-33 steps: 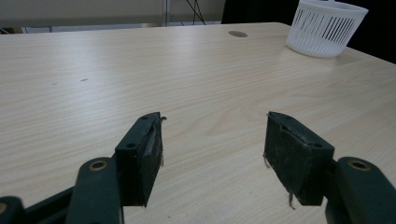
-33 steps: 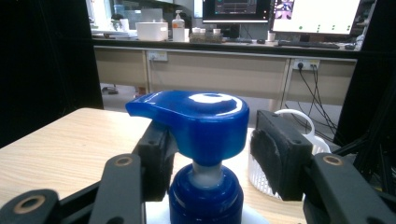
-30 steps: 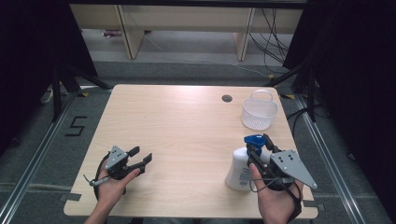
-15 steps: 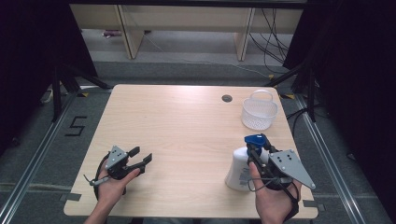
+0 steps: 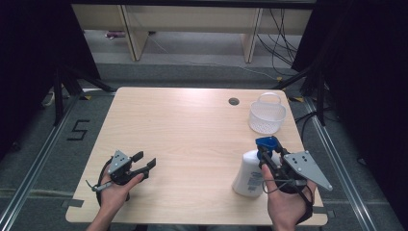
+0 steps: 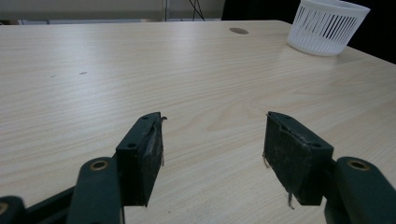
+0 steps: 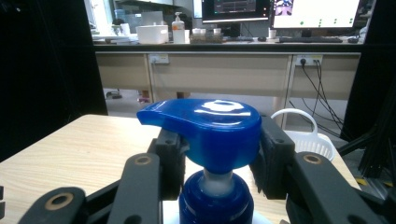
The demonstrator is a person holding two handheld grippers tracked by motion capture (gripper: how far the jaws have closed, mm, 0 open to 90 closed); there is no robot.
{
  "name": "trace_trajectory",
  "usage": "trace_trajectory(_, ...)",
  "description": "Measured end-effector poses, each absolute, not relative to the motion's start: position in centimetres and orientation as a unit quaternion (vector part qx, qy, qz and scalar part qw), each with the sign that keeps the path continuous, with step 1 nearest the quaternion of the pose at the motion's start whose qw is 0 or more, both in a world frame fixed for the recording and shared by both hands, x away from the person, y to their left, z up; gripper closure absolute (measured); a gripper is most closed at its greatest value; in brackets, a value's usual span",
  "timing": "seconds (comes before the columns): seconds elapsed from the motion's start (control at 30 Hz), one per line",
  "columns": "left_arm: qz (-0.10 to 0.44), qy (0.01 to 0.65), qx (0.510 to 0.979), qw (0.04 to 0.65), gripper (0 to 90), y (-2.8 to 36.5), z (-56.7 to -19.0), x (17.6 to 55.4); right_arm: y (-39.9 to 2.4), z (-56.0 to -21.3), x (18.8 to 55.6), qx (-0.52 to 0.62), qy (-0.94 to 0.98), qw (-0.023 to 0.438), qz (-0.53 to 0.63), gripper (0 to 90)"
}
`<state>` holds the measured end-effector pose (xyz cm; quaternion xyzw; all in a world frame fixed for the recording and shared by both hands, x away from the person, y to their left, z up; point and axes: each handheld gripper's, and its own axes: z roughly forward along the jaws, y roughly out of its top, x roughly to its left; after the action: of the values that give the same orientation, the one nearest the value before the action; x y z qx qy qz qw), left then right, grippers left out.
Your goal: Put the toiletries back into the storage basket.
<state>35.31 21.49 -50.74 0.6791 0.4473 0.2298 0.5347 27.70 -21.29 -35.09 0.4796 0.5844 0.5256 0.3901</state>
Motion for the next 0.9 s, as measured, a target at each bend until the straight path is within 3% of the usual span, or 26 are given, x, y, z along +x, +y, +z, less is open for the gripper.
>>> trace_trajectory(0.1,0.229,0.448,0.681,0.533,36.8,21.5,-50.8,35.3,-21.7,-34.9,27.9,0.487,0.584,0.379,0.527,60.3)
trace_trajectory(0.9,0.23,0.449,0.678,0.535,37.0,21.6,-50.9,35.4,-23.8,-30.5,29.7,0.467,0.558,0.42,0.542,60.4)
